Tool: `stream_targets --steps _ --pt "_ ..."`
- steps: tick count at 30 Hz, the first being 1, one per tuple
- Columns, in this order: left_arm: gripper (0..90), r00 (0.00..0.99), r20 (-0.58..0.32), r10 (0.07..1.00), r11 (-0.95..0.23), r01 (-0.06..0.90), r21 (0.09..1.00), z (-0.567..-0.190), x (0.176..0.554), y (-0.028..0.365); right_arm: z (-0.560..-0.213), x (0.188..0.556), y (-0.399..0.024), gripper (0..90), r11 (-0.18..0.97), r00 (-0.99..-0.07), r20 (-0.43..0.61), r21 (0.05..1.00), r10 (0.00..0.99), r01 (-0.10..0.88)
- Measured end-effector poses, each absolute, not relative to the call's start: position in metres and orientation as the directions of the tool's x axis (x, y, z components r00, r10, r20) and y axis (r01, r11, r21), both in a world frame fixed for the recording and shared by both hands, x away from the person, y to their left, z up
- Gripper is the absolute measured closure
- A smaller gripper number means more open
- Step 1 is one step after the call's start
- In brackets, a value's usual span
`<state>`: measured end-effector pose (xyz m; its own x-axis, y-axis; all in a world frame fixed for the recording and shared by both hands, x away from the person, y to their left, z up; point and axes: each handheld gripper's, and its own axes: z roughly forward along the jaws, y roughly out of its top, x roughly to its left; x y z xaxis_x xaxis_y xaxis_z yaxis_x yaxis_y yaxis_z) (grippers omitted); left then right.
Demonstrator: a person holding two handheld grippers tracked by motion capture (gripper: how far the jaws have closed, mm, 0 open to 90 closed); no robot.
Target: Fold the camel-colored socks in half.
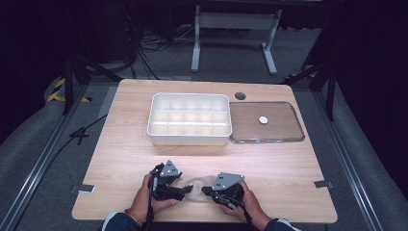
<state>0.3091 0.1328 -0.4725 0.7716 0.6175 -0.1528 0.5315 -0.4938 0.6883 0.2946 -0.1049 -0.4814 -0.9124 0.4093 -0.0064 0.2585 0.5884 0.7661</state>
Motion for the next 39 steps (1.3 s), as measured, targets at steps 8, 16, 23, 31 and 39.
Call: stream_targets --steps 8,16,23,31,39 --pt "34.6 0.780 -0.128 0.612 -0.522 0.520 0.676 -0.473 0.306 0.129 -0.481 0.294 -0.105 89.5 0.595 -0.913 -0.018 0.764 0.407 0.250" --pt "37.1 0.790 -0.047 0.611 -0.580 0.487 0.653 -0.473 0.301 0.121 -0.481 0.294 -0.105 89.3 0.596 -0.915 -0.021 0.764 0.404 0.245" --pt "52.3 0.802 -0.052 0.595 -0.603 0.488 0.632 -0.469 0.298 0.118 -0.479 0.293 -0.109 83.2 0.607 -0.908 -0.039 0.755 0.418 0.247" --pt "75.9 0.825 -0.109 0.554 -0.600 0.486 0.636 -0.470 0.297 0.118 -0.480 0.294 -0.110 83.6 0.604 -0.908 -0.029 0.755 0.417 0.254" --pt "84.7 0.825 -0.135 0.548 -0.576 0.489 0.655 -0.468 0.296 0.122 -0.480 0.296 -0.109 84.3 0.601 -0.909 -0.013 0.754 0.416 0.264"
